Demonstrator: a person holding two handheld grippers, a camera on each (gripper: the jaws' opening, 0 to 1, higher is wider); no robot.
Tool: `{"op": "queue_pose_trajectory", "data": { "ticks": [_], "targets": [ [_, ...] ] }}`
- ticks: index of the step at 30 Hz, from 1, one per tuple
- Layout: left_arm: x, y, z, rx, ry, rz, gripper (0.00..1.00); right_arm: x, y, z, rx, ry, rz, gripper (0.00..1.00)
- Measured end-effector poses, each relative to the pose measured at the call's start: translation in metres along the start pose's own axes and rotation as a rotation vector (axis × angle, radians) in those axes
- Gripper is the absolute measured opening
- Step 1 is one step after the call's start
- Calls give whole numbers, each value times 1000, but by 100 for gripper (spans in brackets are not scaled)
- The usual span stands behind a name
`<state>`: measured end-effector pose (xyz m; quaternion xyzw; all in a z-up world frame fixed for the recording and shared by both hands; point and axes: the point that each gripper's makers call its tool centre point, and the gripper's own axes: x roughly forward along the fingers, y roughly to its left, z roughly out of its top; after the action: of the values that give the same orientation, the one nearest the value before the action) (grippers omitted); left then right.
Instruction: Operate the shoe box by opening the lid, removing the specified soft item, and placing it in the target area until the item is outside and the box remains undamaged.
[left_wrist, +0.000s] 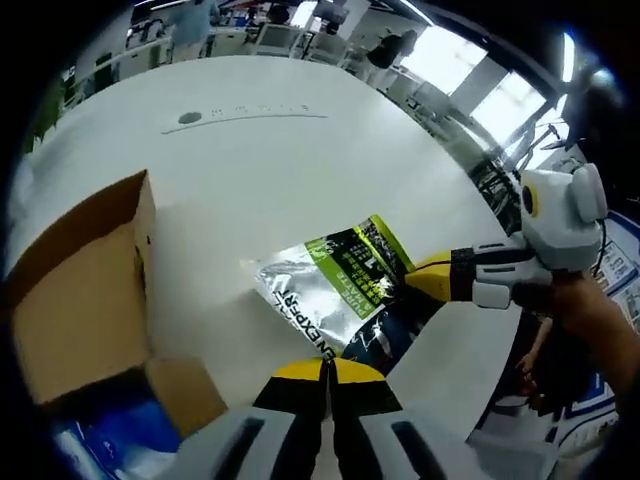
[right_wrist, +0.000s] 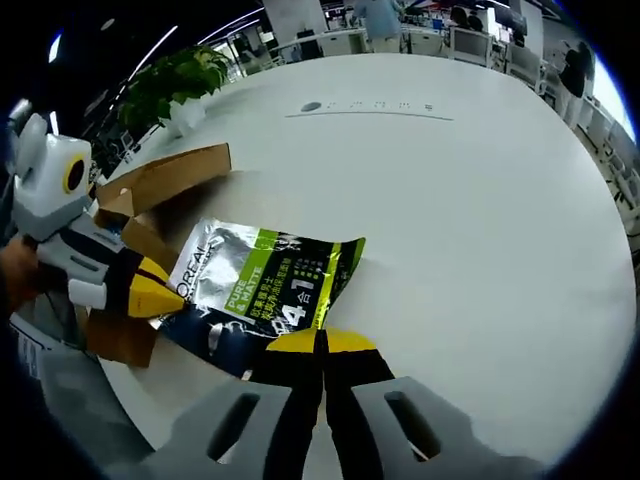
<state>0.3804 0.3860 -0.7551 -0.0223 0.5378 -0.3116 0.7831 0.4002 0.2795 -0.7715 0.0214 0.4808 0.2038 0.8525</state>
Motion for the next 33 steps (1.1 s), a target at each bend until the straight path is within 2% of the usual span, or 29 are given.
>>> {"op": "queue_pose_trajectory", "data": {
  "ticks": [8,14,15,21,22,26,29,33],
  "targets": [
    [8,1,-2,45,27,11,1,6,-5,-5,15,5,1,0],
    [12,5,-6,115,62,51,1,11,-3,-6,32,2,12,0],
    [13,8,-6,167,77,73,1,11,-3,-7,34,2,14,0],
    [14,10,-9,245,104,115,3,14,-1,-6,61,-10,20,0],
    [13,12,-9,290,107,131,3,15,-1,-7,63,-9,17,0],
    [9,12,-5,353,105,159,5,16,0,-7,58,-2,-2,0],
    [4,12,-4,371,108,168,7,18,-1,-9,46,5,-18,0],
    [-2,14,-3,358,97,161,9,17,-1,-10,49,6,-25,0]
  ]
}}
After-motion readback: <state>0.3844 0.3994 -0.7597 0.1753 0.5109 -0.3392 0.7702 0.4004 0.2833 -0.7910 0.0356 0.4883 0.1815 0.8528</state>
